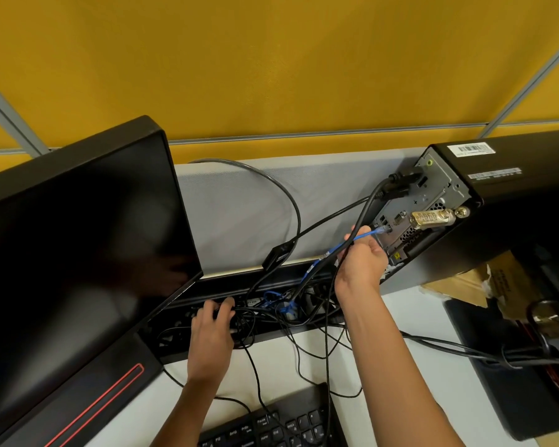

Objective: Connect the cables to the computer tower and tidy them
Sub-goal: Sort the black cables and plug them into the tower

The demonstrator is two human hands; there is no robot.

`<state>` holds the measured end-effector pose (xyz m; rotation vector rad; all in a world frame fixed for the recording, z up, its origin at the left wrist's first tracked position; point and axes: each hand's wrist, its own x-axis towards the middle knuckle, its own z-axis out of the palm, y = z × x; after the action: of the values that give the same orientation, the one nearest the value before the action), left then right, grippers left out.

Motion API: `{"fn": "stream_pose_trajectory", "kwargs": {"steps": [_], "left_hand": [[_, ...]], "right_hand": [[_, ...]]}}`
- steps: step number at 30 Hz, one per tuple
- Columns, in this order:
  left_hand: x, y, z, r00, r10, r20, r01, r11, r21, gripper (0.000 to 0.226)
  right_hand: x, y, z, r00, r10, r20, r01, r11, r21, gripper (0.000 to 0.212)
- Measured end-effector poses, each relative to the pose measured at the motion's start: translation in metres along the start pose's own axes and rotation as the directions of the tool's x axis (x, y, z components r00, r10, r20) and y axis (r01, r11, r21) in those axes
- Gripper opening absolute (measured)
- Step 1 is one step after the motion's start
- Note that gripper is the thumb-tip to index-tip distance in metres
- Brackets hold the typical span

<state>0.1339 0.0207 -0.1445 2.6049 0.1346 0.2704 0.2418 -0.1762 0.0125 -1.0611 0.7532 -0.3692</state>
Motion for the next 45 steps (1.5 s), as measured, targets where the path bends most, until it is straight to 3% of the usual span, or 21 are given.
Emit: {"fn": "stream_pose_trajectory", "kwargs": {"steps": [7, 12, 21, 28, 33, 36, 39, 40, 41, 43, 44, 45], "left_hand": [[-0.001, 0.001, -0.001, 1.0, 0.014, -0.008, -0.014, 1.0, 0.008, 0.042], [0.0, 0.004, -0.002, 1.0, -0.001, -0.018, 0.001, 1.0, 0.001, 0.036], [0.0, 0.001, -0.004, 1.0, 0.008, -0.006, -0.008, 1.0, 0.017, 0.031], [0.0, -0.001, -0.003, 1.0, 0.012, -0.004, -0.012, 1.0, 0.017, 0.031], [0.004, 0.002, -0.013, 0.997, 0.074, -0.003, -0.074, 0.996, -0.049, 0.015], [0.004, 0.012, -0.029, 0.995, 0.099, 0.004, -0.098, 0.989, -0.112, 0.027], [0.004, 0.023, -0.046, 0.999, 0.034, 0.009, -0.031, 0.973, -0.228, 0.019], [0.006, 0.027, -0.05, 1.0, 0.025, 0.003, -0.023, 0.968, -0.249, 0.014], [0.005, 0.029, -0.056, 1.0, 0.025, -0.01, -0.027, 0.965, -0.261, 0.011], [0.004, 0.031, -0.065, 0.998, 0.042, -0.042, -0.052, 0.959, -0.279, 0.013], [0.005, 0.033, -0.069, 0.998, 0.041, -0.048, -0.053, 0.955, -0.291, 0.016], [0.004, 0.035, -0.074, 0.998, 0.032, -0.048, -0.045, 0.953, -0.3, 0.018]], "right_hand": [[-0.006, 0.002, 0.004, 0.999, 0.024, -0.027, -0.024, 1.0, -0.003, 0.023], [0.0, -0.003, -0.003, 0.994, 0.104, 0.025, -0.104, 0.994, 0.019, 0.015], [0.004, -0.003, 0.021, 0.989, 0.05, -0.141, -0.024, 0.983, 0.18, 0.027], [0.006, 0.002, 0.012, 0.995, -0.003, -0.104, 0.013, 0.996, 0.09, 0.027], [-0.002, -0.004, 0.002, 0.997, 0.069, -0.032, -0.068, 0.997, 0.033, 0.023], [-0.026, -0.002, -0.017, 0.996, 0.091, 0.004, -0.088, 0.972, -0.216, 0.017], [-0.074, 0.024, -0.056, 0.982, -0.15, 0.117, 0.188, 0.848, -0.495, 0.028], [-0.087, 0.032, -0.07, 0.949, -0.214, 0.233, 0.311, 0.768, -0.561, 0.027], [-0.1, 0.038, -0.082, 0.906, -0.178, 0.385, 0.399, 0.662, -0.634, 0.026], [-0.111, 0.05, -0.101, 0.796, 0.205, 0.57, 0.501, 0.305, -0.81, 0.034], [-0.114, 0.054, -0.107, 0.727, 0.415, 0.546, 0.555, 0.112, -0.824, 0.042], [-0.114, 0.059, -0.111, 0.666, 0.548, 0.506, 0.605, 0.0, -0.796, 0.043]]}}
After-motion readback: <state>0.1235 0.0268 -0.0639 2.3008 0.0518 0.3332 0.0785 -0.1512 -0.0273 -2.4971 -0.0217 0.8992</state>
